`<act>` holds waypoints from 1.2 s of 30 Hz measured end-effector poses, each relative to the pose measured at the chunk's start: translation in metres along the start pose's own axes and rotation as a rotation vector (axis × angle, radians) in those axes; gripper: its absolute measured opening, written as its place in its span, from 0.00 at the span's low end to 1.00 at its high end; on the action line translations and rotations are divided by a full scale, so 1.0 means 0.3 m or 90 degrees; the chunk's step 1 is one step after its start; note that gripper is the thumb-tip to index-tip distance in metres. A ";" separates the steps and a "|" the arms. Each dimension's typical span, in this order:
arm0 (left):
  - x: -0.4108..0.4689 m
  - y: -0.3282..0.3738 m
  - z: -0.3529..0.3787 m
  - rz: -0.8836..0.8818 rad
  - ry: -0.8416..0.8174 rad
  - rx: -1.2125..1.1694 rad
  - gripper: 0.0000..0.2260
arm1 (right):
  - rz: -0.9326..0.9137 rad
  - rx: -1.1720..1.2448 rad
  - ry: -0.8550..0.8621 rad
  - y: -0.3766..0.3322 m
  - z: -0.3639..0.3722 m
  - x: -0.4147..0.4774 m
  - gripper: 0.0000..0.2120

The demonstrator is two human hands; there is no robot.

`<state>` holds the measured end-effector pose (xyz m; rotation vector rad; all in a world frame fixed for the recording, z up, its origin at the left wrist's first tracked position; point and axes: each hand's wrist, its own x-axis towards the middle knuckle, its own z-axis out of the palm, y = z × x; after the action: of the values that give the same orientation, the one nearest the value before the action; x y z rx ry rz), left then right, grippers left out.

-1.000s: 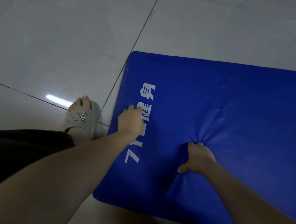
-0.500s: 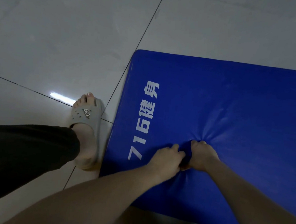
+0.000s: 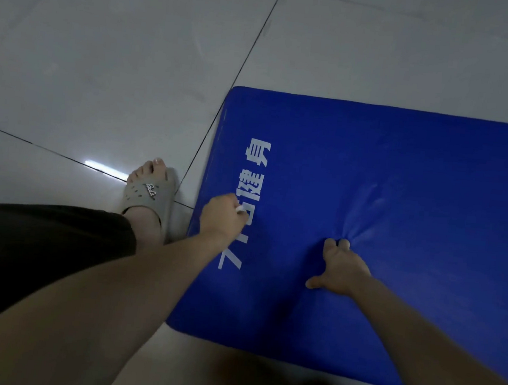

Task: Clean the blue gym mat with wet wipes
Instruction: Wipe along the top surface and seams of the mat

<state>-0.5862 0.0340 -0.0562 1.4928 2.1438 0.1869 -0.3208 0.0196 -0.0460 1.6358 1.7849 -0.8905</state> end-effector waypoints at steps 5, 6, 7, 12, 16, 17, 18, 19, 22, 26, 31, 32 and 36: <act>-0.177 0.117 0.123 0.090 -0.089 0.005 0.05 | 0.104 0.047 -0.005 0.018 0.070 -0.070 0.56; -0.217 0.138 0.151 0.115 -0.108 0.012 0.06 | 0.112 0.056 0.000 0.018 0.087 -0.080 0.56; -0.260 0.154 0.177 0.146 -0.132 0.023 0.06 | 0.114 0.066 0.002 0.019 0.099 -0.085 0.55; -0.364 0.176 0.237 0.338 -0.259 0.095 0.05 | 0.100 0.100 -0.020 0.014 0.087 -0.073 0.52; -0.229 0.129 0.173 0.365 -0.172 0.230 0.07 | 0.104 0.067 -0.022 0.012 0.069 -0.052 0.59; -0.177 0.102 0.143 0.346 -0.137 0.249 0.07 | 0.108 0.063 -0.025 0.012 0.065 -0.049 0.60; -0.125 0.071 0.105 0.321 -0.106 0.260 0.08 | 0.113 0.061 -0.028 0.012 0.062 -0.046 0.62; -0.076 0.038 0.067 0.293 -0.077 0.263 0.08 | 0.115 0.060 -0.027 0.012 0.059 -0.043 0.62; 0.011 -0.045 -0.012 0.215 0.013 0.263 0.11 | 0.110 0.059 -0.022 0.011 0.060 -0.041 0.61; -0.039 -0.050 0.004 0.056 0.054 0.141 0.09 | 0.102 0.058 -0.017 0.015 0.060 -0.048 0.61; -0.197 -0.017 0.087 0.019 0.002 0.027 0.07 | 0.084 0.066 -0.015 0.014 0.053 -0.050 0.57; -0.225 -0.005 0.104 0.032 -0.008 0.022 0.07 | 0.084 0.066 -0.015 0.013 0.053 -0.050 0.57; -0.336 0.049 0.174 0.134 -0.095 -0.003 0.05 | 0.085 0.053 -0.017 0.012 0.047 -0.049 0.56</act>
<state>-0.5225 -0.0611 -0.0615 1.6748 1.8680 0.1500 -0.3161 -0.0004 -0.0439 1.7639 1.6207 -0.9309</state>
